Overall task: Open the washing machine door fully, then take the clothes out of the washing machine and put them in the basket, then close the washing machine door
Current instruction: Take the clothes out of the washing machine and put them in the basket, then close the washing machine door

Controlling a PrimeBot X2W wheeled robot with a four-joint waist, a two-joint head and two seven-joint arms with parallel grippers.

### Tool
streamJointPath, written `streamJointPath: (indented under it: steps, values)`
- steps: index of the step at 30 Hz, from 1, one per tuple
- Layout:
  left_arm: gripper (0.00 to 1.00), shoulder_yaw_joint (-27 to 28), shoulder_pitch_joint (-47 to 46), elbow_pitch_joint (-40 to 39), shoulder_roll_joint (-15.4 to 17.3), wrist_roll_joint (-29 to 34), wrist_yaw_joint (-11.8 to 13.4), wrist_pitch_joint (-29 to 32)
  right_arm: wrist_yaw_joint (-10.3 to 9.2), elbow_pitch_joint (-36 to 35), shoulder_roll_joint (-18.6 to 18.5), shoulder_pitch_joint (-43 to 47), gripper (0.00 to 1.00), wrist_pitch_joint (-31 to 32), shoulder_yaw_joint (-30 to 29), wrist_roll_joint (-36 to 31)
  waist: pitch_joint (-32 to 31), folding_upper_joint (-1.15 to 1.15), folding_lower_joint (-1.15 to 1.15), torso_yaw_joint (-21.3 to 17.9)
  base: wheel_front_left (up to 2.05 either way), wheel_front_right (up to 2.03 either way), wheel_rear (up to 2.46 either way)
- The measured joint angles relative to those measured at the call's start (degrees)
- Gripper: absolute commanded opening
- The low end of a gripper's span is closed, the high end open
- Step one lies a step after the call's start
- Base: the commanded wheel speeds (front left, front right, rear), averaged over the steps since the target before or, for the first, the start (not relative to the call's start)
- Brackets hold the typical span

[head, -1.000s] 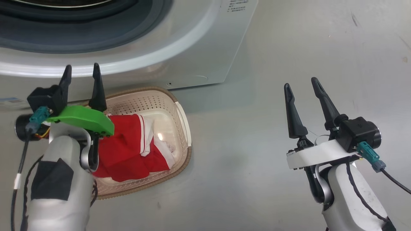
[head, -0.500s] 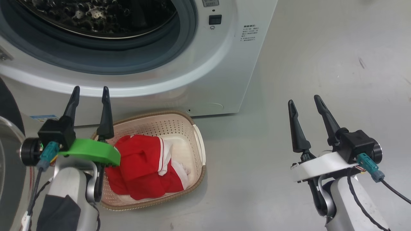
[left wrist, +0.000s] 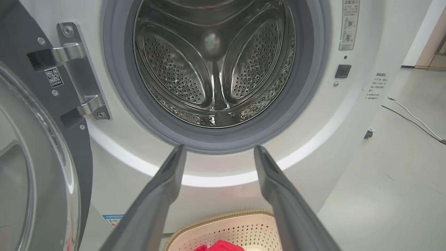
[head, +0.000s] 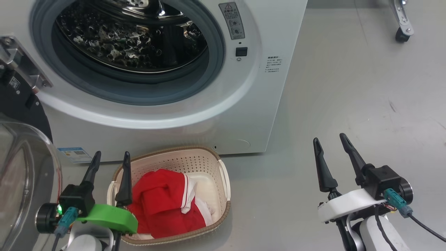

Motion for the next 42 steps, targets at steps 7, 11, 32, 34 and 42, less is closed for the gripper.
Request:
streamJointPath:
  steps: [7,11,32,34,42]
  values:
    - [1.0,-0.3,4.6,-2.5,0.1,0.0,0.5,0.0,0.18,0.5,0.0,2.4,1.0,0.0,0.1,0.0,-3.1,0.0,0.0,0.0,0.0,0.0,0.0]
    - [1.0,-0.6,6.7,-3.7,0.1,0.0,1.0,0.5,0.16,0.5,0.1,3.7,1.0,0.0,0.0,0.0,-4.7,0.0,0.0,-0.3,0.0,0.0,0.0]
    - [1.0,-1.4,12.0,-11.9,0.3,0.4,2.2,4.2,0.14,-0.5,0.4,5.8,1.0,0.0,-0.1,0.0,-6.6,0.0,0.0,-1.8,0.0,0.0,0.0]
    - [1.0,-1.4,12.2,-12.4,0.3,0.4,2.3,4.6,0.14,-0.6,0.4,5.9,1.0,0.0,-0.1,0.0,-6.7,0.0,0.0,-1.8,0.0,0.0,0.0]
    - [1.0,-1.6,13.5,-14.5,0.4,0.4,2.8,6.1,0.14,-0.9,0.4,6.2,1.0,0.0,-0.2,0.0,-6.6,0.0,0.0,-1.8,-0.02,0.02,0.0]
